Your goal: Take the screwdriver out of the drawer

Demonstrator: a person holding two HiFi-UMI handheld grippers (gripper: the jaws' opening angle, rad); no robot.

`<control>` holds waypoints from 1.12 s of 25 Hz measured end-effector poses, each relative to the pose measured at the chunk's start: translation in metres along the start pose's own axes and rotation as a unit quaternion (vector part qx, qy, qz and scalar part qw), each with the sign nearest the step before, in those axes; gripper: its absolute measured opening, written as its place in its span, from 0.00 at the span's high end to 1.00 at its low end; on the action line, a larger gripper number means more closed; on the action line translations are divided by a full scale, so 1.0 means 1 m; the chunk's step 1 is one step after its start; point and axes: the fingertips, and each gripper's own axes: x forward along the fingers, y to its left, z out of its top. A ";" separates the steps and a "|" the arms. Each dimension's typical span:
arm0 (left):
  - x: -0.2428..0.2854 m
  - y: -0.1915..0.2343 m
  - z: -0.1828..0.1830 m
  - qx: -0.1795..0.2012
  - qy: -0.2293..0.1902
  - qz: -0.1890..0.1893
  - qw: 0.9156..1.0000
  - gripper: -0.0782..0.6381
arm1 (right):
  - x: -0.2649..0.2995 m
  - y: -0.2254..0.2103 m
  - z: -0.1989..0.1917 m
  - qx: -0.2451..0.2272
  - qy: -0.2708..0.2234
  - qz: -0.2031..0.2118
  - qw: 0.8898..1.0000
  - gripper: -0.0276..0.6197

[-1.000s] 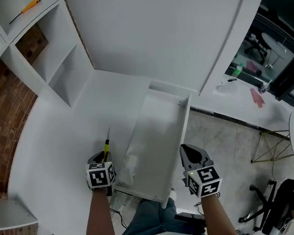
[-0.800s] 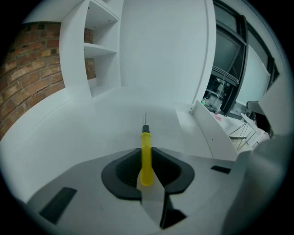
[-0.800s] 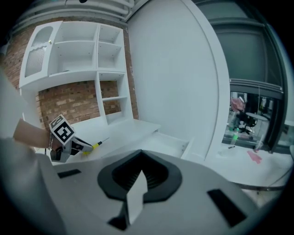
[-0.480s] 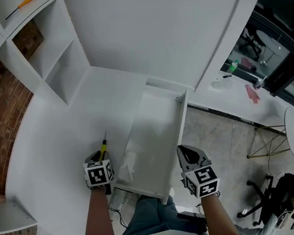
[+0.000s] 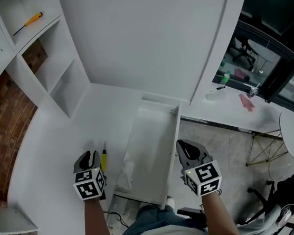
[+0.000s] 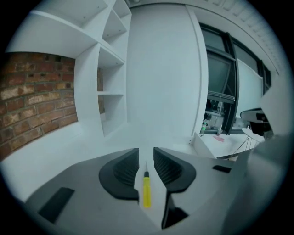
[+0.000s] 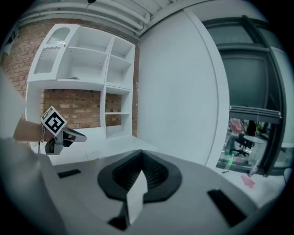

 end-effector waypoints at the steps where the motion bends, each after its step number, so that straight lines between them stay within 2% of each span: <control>1: -0.007 0.000 0.011 0.003 -0.015 0.002 1.000 0.74 | -0.002 0.000 0.007 -0.005 -0.007 0.000 1.000 0.94; 6: -0.045 0.002 0.065 0.016 -0.109 0.014 0.994 0.77 | -0.011 -0.004 0.039 -0.026 -0.050 -0.003 0.998 0.94; 9: -0.067 0.001 0.089 0.041 -0.165 0.017 0.985 0.87 | -0.014 -0.003 0.053 -0.033 -0.070 -0.004 0.997 0.94; 15: -0.104 -0.008 0.125 0.067 -0.254 0.005 0.965 0.87 | -0.023 0.003 0.083 -0.049 -0.115 -0.003 0.992 0.94; 19: -0.120 -0.008 0.139 0.072 -0.281 0.007 0.957 0.87 | -0.031 0.013 0.105 -0.064 -0.148 0.001 0.987 0.94; 28: -0.136 -0.021 0.148 0.091 -0.301 -0.001 0.949 0.87 | -0.041 0.019 0.118 -0.073 -0.166 0.003 0.983 0.95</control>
